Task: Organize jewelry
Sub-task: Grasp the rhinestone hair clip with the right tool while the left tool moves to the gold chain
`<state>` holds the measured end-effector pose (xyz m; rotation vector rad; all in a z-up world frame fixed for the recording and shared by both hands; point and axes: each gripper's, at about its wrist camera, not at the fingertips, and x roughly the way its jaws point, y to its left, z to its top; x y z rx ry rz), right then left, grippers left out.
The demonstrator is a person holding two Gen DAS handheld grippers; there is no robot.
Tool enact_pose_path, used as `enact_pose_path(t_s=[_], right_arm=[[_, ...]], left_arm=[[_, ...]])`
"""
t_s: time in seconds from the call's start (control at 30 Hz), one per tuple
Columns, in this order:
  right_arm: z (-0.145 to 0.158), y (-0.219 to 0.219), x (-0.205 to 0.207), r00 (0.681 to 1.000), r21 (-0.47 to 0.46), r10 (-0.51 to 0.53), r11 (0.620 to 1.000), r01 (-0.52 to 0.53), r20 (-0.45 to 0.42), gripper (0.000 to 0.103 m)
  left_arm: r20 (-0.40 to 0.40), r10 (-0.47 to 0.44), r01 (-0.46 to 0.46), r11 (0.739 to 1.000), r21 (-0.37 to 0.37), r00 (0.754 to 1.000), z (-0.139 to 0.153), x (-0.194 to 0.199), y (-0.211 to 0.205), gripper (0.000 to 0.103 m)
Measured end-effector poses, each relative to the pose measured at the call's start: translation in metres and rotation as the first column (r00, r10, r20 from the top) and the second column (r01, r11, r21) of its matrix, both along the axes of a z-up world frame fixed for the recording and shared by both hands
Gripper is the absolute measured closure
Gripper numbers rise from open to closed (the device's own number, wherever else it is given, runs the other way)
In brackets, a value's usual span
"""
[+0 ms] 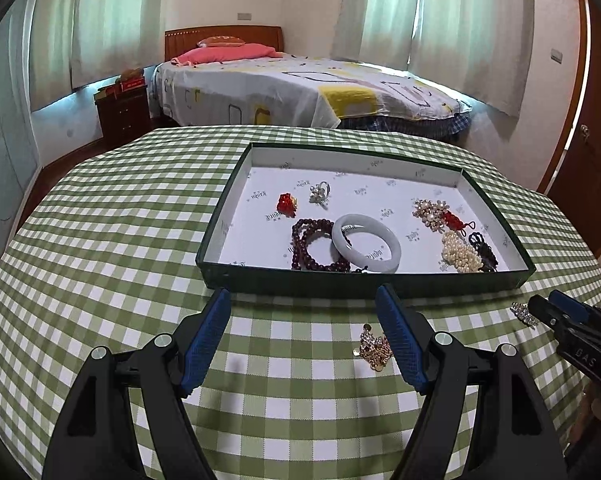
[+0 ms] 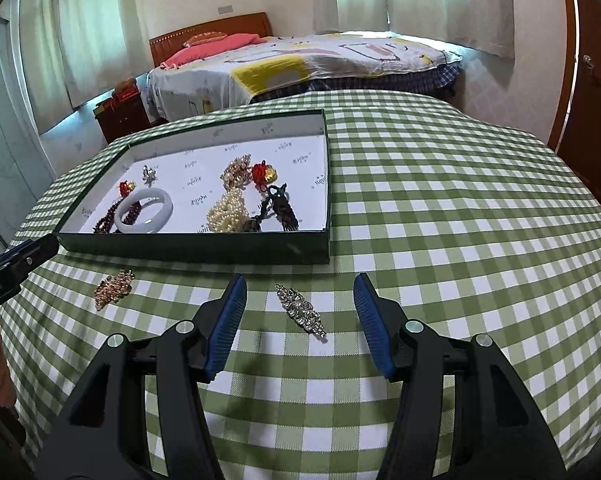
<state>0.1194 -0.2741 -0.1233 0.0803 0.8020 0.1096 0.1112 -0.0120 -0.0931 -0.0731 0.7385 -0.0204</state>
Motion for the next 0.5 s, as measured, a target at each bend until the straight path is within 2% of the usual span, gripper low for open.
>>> enact_pose_path(t_s=[0.33, 0.5], right_arm=[[-0.013, 0.005, 0.010, 0.999, -0.005, 0.024, 1.000, -0.024, -0.046, 0.051], [-0.017, 0.015, 0.007, 0.996, -0.010, 0.059, 0.998, -0.060, -0.059, 0.062]], left_arm=[[-0.023, -0.012, 0.012, 1.000, 0.000, 1.000, -0.009, 0.000, -0.006, 0.031], [-0.024, -0.013, 0.013, 1.000, -0.002, 1.000, -0.009, -0.001, -0.006, 0.031]])
